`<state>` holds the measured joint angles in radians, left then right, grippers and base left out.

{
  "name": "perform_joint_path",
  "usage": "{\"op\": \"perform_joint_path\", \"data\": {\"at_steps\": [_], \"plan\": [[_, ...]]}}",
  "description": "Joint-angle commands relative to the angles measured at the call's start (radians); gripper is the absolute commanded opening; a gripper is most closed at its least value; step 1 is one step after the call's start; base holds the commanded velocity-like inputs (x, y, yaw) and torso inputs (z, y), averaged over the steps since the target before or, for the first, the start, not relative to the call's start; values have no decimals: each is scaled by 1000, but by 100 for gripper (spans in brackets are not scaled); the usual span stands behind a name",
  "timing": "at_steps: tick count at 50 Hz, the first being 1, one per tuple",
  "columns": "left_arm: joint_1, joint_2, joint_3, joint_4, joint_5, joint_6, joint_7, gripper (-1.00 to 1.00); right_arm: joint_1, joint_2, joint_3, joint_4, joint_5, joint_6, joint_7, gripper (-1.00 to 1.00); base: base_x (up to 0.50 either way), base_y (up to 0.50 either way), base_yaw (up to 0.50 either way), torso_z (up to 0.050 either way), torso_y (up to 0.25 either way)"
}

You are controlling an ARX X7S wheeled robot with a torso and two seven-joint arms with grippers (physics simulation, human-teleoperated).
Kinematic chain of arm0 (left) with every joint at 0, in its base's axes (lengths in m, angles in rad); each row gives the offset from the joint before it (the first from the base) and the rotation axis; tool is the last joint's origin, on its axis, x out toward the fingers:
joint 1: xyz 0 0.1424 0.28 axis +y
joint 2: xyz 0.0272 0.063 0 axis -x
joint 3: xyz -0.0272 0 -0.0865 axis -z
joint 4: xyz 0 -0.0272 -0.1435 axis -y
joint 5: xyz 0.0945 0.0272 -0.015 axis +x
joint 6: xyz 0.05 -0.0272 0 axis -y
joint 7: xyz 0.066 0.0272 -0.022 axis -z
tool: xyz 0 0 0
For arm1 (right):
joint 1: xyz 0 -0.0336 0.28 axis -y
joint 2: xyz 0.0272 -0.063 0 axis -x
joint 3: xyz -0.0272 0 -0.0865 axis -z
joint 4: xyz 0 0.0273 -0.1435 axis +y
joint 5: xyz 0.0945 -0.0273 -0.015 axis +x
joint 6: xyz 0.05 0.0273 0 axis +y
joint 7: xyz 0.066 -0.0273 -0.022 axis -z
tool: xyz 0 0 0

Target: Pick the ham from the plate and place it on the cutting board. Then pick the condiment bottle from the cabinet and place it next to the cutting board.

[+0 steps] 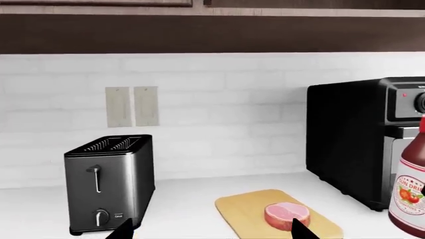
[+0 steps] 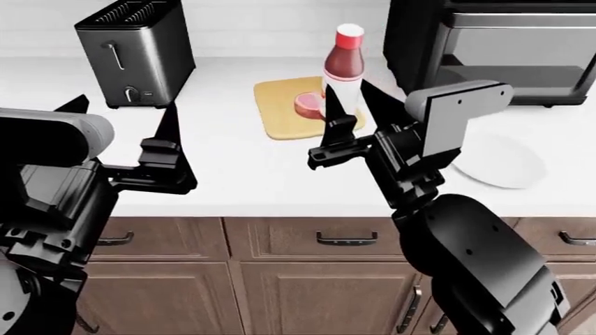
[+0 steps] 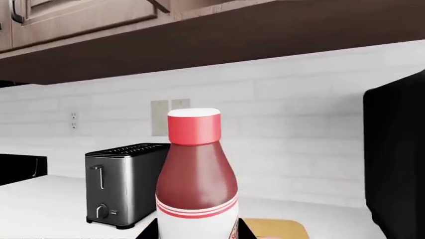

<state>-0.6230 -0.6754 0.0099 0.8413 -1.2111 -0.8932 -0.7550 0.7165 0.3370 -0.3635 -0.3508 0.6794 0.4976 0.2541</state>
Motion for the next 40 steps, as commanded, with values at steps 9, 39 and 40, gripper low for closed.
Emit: {"op": "perform_joint_path", "data": {"at_steps": [9, 39, 40], "plan": [[-10, 1, 11, -4, -8, 3, -4, 100, -4, 6, 3, -15, -4, 14, 10, -100, 333, 0, 0, 0, 1], [2, 0, 25, 0, -1, 12, -8, 100, -176, 47, -30, -27, -64, -77, 6, -100, 96, 0, 0, 0, 1], [2, 0, 25, 0, -2, 12, -9, 100, -179, 47, -31, -24, -66, -80, 4, -100, 0, 0, 0, 0, 0]]}}
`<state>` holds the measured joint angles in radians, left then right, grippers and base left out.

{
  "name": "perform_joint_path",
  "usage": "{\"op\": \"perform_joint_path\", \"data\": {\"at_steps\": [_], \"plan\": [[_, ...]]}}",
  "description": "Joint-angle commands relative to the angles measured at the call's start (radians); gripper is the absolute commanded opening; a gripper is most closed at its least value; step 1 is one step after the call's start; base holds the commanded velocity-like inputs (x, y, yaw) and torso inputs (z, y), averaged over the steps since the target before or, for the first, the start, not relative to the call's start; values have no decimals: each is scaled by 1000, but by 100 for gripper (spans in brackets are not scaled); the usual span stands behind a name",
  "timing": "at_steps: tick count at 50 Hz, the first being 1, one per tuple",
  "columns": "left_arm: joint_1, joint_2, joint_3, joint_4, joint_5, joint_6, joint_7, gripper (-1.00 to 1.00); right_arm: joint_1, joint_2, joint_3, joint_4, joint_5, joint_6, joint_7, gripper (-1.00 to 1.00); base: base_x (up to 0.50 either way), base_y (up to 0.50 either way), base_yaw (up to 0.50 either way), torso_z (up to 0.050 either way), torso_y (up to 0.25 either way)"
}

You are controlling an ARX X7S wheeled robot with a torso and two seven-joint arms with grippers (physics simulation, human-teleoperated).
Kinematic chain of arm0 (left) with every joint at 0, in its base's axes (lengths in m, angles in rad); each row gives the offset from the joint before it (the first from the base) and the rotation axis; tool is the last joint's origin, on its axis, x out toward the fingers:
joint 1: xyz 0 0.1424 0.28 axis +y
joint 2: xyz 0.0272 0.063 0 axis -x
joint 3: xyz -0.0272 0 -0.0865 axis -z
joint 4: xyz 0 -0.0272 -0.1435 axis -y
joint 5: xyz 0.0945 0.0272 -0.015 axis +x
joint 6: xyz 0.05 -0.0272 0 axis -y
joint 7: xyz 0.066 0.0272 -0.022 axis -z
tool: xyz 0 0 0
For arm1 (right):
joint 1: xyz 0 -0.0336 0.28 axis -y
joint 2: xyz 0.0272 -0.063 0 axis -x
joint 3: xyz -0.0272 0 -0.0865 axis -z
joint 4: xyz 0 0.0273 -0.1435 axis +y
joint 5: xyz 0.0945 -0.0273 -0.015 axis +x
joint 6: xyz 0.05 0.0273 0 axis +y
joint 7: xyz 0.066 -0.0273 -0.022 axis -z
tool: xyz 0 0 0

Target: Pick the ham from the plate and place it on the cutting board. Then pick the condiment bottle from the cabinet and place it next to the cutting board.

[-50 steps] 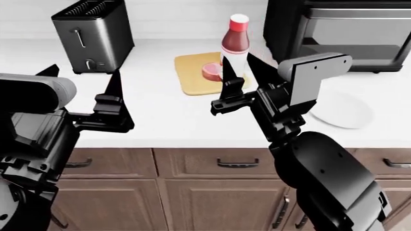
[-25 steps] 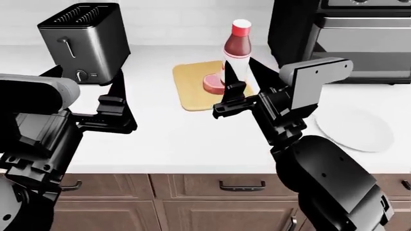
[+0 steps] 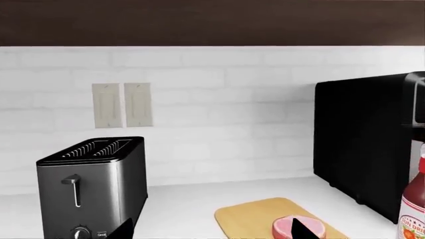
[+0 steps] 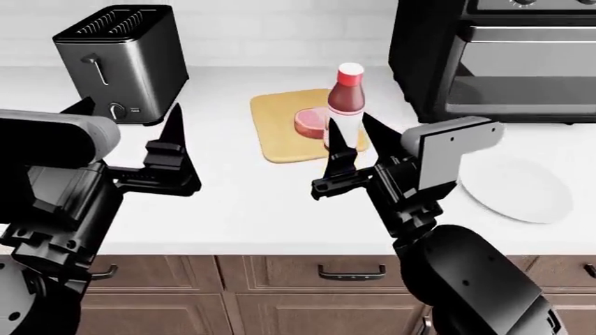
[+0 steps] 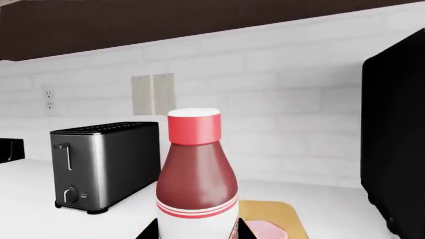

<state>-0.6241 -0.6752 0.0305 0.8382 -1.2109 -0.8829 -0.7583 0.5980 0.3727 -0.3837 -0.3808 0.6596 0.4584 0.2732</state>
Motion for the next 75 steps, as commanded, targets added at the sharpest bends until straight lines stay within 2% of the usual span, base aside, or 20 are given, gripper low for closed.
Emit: {"op": "perform_joint_path", "data": {"at_steps": [1, 43, 75], "plan": [[2, -1, 4, 4, -4, 1, -8, 100, -63, 12, -11, 9, -48, -44, -16, -100, 0, 0, 0, 0, 0], [8, -1, 26, -1, 10, 15, -3, 100, -10, -75, -40, 430, -128, -274, -187, -100, 0, 0, 0, 0, 0], [19, -5, 39, -18, 30, 33, 16, 100, 126, -183, -64, 850, -181, -464, -337, -100, 0, 0, 0, 0, 0]]}}
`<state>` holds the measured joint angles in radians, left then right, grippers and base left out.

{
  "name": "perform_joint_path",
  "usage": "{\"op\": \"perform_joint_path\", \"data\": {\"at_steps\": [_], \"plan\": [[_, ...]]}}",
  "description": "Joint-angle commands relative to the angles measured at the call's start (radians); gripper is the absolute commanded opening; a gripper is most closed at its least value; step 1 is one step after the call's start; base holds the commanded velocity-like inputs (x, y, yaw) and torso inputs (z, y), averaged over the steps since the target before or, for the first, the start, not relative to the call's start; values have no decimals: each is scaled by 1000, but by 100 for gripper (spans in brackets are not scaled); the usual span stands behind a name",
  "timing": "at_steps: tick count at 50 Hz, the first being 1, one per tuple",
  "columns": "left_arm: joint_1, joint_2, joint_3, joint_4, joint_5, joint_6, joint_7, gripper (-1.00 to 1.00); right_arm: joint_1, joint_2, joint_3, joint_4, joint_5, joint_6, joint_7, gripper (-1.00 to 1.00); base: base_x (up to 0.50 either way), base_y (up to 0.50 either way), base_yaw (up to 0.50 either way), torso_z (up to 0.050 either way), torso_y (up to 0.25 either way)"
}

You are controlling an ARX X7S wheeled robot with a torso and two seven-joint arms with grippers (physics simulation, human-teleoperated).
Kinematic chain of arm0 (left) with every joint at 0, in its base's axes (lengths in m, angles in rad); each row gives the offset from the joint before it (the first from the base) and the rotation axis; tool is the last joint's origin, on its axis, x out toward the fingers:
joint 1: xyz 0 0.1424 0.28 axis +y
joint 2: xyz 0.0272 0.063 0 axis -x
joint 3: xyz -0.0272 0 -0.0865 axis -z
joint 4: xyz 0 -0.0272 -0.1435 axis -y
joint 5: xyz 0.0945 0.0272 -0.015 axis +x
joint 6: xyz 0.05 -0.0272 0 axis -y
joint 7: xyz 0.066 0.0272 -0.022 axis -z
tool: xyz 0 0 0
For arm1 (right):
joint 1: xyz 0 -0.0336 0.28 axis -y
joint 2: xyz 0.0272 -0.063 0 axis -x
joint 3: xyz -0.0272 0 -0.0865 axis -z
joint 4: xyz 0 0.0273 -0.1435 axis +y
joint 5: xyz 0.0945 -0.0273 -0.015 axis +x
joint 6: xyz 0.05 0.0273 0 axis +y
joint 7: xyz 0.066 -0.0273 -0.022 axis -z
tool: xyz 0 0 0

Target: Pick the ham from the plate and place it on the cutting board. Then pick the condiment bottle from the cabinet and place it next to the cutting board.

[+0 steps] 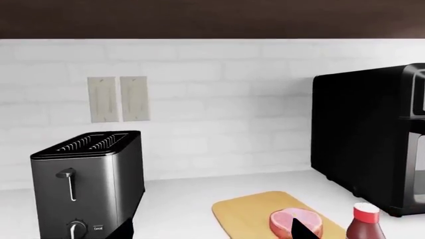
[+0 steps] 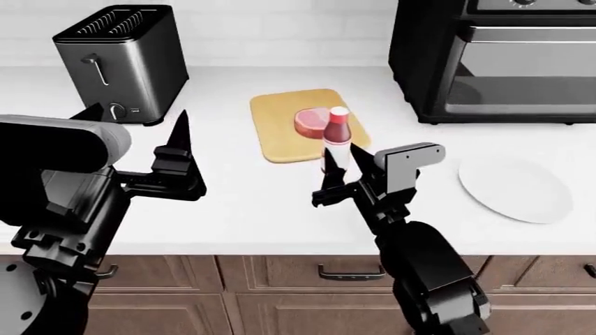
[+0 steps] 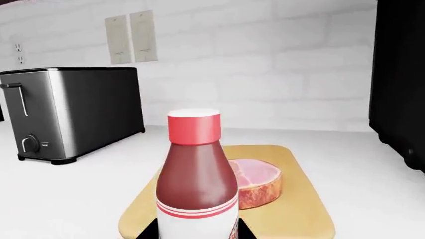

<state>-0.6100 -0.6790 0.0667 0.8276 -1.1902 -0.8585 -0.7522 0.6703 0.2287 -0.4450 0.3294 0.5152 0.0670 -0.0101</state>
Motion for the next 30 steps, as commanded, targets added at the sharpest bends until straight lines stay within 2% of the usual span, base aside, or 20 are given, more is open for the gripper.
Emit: {"op": "perform_joint_path", "data": {"at_steps": [1, 30], "plan": [[5, -1, 3, -8, 10, 9, 10, 100, 59, -42, -3, 154, -38, -80, -58, -100, 0, 0, 0, 0, 0], [12, -9, 8, -5, 12, 19, 6, 100, 87, -58, -10, 294, -54, -158, -91, -100, 0, 0, 0, 0, 1]]}}
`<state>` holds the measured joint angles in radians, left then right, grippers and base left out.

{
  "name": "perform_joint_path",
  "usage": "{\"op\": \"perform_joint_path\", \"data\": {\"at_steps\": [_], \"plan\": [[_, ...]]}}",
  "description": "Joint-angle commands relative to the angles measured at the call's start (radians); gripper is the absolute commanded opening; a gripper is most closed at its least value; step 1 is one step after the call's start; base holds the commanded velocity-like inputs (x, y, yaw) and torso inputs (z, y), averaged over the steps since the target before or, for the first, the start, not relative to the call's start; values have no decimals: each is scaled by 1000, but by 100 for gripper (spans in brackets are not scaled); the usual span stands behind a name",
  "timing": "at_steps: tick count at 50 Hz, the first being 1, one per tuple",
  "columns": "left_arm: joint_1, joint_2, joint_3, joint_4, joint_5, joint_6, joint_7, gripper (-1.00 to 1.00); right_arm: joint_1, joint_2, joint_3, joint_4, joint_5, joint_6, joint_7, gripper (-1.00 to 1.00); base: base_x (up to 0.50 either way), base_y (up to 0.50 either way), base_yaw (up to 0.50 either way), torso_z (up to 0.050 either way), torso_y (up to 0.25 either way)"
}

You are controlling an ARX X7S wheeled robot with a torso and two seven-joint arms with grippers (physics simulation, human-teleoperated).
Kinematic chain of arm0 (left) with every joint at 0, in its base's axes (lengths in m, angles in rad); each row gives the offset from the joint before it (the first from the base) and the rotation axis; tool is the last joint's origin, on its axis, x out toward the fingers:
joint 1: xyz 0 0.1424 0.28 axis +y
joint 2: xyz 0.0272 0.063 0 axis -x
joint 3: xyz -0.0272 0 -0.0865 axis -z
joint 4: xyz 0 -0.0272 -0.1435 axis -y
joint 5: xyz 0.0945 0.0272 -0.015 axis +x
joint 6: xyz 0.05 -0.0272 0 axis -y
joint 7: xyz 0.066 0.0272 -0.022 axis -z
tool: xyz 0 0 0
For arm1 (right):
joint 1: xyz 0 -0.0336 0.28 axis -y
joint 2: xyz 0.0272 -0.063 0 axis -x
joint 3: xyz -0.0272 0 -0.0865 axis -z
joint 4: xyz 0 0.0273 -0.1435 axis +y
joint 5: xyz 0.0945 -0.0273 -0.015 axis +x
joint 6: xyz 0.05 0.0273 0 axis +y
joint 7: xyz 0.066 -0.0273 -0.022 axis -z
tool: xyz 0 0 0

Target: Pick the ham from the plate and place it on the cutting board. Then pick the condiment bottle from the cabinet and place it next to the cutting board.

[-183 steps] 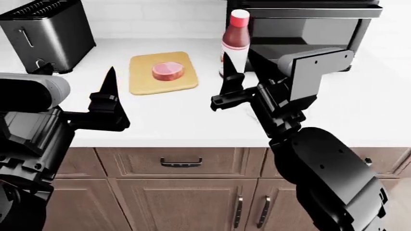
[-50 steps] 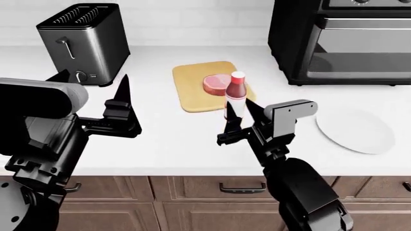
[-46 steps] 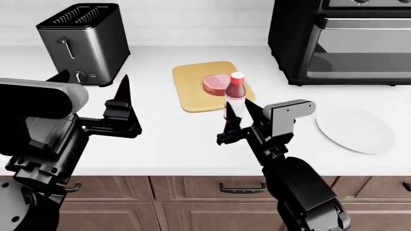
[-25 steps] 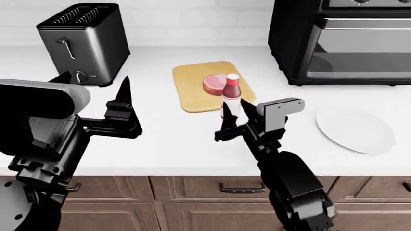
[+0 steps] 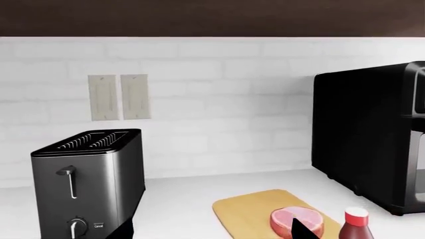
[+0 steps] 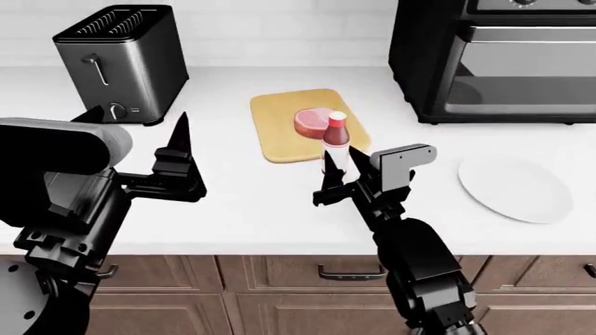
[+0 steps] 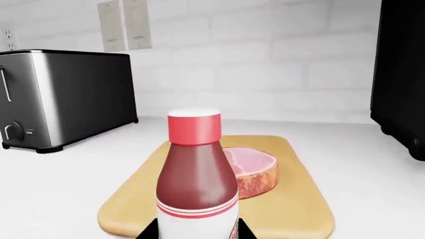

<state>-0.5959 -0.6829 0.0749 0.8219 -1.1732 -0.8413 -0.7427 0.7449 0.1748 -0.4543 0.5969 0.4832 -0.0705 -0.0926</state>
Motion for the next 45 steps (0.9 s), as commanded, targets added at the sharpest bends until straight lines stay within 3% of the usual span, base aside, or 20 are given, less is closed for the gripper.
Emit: {"op": "perform_joint_path", "data": {"at_steps": [1, 19, 20, 45], "plan": [[-2, -6, -1, 0, -5, 1, -4, 100, 12, -4, -1, 25, -22, -20, -8, -100, 0, 0, 0, 0, 0], [-2, -7, 4, -1, -2, 8, -5, 100, 8, 0, -5, 33, -13, -23, -14, -100, 0, 0, 0, 0, 0], [-3, -7, 4, -1, -3, 7, -6, 100, 7, 1, -6, 34, -12, -24, -15, 100, 0, 0, 0, 0, 0], [-2, -18, 0, -3, -13, 15, -7, 100, -6, 13, -16, -10, -3, 1, 4, 100, 0, 0, 0, 0, 0]]}}
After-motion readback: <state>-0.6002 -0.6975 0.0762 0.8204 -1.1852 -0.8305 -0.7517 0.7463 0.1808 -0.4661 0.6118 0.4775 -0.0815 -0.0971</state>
